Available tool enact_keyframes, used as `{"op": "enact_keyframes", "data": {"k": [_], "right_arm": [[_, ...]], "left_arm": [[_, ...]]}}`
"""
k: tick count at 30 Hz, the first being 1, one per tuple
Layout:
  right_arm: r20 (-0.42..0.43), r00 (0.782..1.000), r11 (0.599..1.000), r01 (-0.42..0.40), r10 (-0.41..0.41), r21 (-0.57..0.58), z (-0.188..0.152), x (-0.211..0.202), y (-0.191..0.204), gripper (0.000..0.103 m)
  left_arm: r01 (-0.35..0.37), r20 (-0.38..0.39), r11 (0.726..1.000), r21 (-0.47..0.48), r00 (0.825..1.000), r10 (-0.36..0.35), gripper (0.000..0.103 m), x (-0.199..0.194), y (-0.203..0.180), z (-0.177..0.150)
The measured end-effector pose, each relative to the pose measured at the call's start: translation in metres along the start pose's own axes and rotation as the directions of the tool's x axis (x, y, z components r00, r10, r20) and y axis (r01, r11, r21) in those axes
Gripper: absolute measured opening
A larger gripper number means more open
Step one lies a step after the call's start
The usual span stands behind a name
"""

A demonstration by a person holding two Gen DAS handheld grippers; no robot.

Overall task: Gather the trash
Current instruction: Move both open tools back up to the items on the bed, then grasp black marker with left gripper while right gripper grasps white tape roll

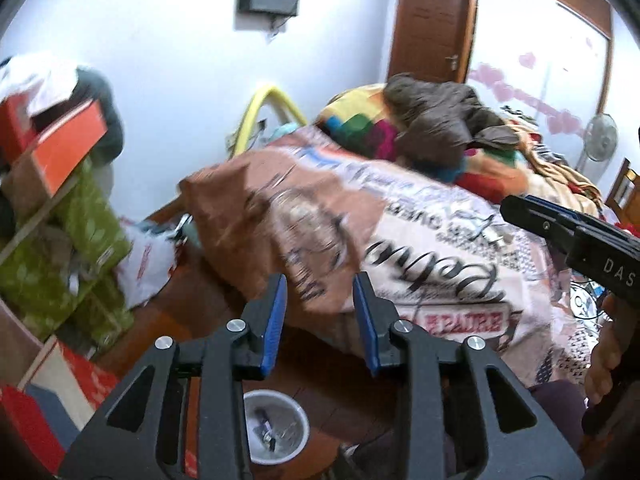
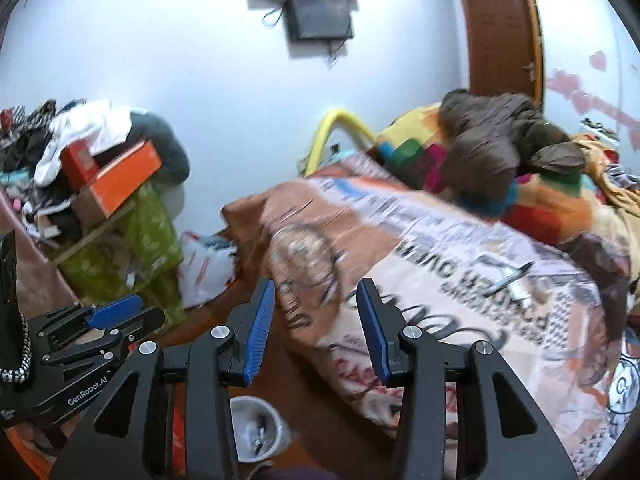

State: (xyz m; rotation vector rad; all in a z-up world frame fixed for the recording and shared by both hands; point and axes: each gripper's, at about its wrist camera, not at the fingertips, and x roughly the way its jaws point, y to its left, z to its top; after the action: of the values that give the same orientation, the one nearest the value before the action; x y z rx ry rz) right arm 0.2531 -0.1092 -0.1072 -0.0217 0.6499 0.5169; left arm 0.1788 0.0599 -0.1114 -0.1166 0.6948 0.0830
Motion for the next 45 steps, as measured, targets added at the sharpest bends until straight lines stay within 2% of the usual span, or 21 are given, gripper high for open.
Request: {"op": "enact_keyframes", "data": {"k": [5,7,9,14,17,19,22,25,30,33,38,43,45], "right_arm": [[0.049,0.997,0.998,0.059,-0.060,0.030,0.009,-0.014,-0.042,0.039],[0.067,0.994,0.995,0.082,-0.086,0.048,0.012,-0.017,-0.060,0.039],[0.082,0.990,0.992,0.106,-0.111,0.061,0.015,-0.019,-0.075,0.039],[0.119,0.971,0.976,0.195,-0.206,0.095,0.024,-0.023,-0.119,0.040],[0.132,0.958,0.963,0.241,-0.256,0.123,0.026,-0.023,-0.144,0.051],[0.136,0.941,0.946,0.293,-0.311,0.134,0.027,-0.023,-0.159,0.051],[0.112,0.921,0.920,0.353,-0.374,0.171,0.029,-0.015,-0.186,0.051],[0.074,0.914,0.902,0.375,-0.398,0.214,0.030,-0.004,-0.212,0.052],[-0.003,0.903,0.876,0.417,-0.429,0.242,0.018,0.019,-0.244,0.052],[-0.064,0.889,0.860,0.456,-0.454,0.228,0.000,0.036,-0.259,0.052],[-0.161,0.898,0.862,0.438,-0.409,0.255,-0.025,0.065,-0.284,0.052],[-0.222,0.928,0.864,0.363,-0.300,0.350,-0.040,0.090,-0.310,0.052],[-0.225,0.934,0.864,0.346,-0.278,0.367,-0.042,0.100,-0.315,0.052]], "left_arm": [[0.031,0.040,0.998,0.063,0.999,-0.033,0.040,0.007,-0.046,0.023],[0.037,0.051,0.997,0.070,0.998,-0.041,0.046,0.012,-0.060,0.030],[0.056,0.057,0.996,0.071,0.997,-0.060,0.047,0.020,-0.074,0.037],[0.090,0.061,0.992,0.085,0.994,-0.095,0.047,0.047,-0.107,0.056],[0.113,0.056,0.989,0.094,0.991,-0.118,0.047,0.066,-0.124,0.065],[0.126,0.046,0.987,0.101,0.990,-0.131,0.047,0.081,-0.135,0.071],[0.146,0.032,0.982,0.117,0.988,-0.151,0.047,0.099,-0.150,0.075],[0.152,0.012,0.979,0.134,0.988,-0.155,0.053,0.126,-0.168,0.077],[0.206,-0.073,0.971,0.125,0.978,-0.198,0.053,0.173,-0.184,0.072],[0.222,-0.152,0.959,0.176,0.969,-0.196,0.053,0.207,-0.199,0.064],[0.274,-0.256,0.935,0.225,0.943,-0.215,0.053,0.251,-0.220,0.050],[0.357,-0.323,0.912,0.199,0.903,-0.283,0.053,0.286,-0.242,0.047],[0.377,-0.333,0.906,0.193,0.894,-0.301,0.053,0.298,-0.249,0.049]]}}
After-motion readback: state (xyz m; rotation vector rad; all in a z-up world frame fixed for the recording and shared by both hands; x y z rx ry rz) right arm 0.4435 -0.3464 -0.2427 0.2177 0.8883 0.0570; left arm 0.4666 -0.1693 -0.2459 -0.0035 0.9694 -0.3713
